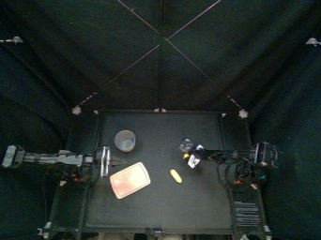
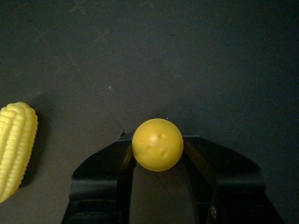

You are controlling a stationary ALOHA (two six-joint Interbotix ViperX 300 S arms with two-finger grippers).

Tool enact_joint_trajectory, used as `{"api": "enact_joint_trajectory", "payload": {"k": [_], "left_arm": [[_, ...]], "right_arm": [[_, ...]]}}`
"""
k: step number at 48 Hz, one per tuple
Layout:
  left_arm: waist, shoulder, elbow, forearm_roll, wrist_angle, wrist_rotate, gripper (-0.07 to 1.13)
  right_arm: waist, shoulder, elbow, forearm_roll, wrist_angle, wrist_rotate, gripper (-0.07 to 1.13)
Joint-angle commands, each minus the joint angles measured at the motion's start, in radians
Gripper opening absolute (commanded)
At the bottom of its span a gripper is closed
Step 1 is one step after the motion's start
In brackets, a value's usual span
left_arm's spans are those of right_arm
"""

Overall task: Pick the yellow can then place it in the grey bowl
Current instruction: Place yellow can in the grey bowl

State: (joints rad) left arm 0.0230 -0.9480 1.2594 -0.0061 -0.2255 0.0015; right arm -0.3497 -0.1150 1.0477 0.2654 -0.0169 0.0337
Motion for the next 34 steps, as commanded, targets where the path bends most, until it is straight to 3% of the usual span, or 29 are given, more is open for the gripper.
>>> {"api": "enact_joint_trajectory", "payload": {"k": [1, 15, 34], "left_arm": [[-0.002, 0.005, -0.012, 0.000, -0.006, 0.000, 0.03], [0.000, 0.003, -0.012, 0.002, -0.005, 0.000, 0.03], [0.009, 0.003, -0.018, 0.014, -0.023, 0.005, 0.03]], "right_arm": [[0.005, -0.028, -0.028, -0.002, -0.003, -0.003, 0.67], [0.037, -0.038, -0.164, -0.021, -0.005, -0.005, 0.67], [0.041, 0.097, -0.491, -0.149, -0.044, -0.003, 0.67]]}}
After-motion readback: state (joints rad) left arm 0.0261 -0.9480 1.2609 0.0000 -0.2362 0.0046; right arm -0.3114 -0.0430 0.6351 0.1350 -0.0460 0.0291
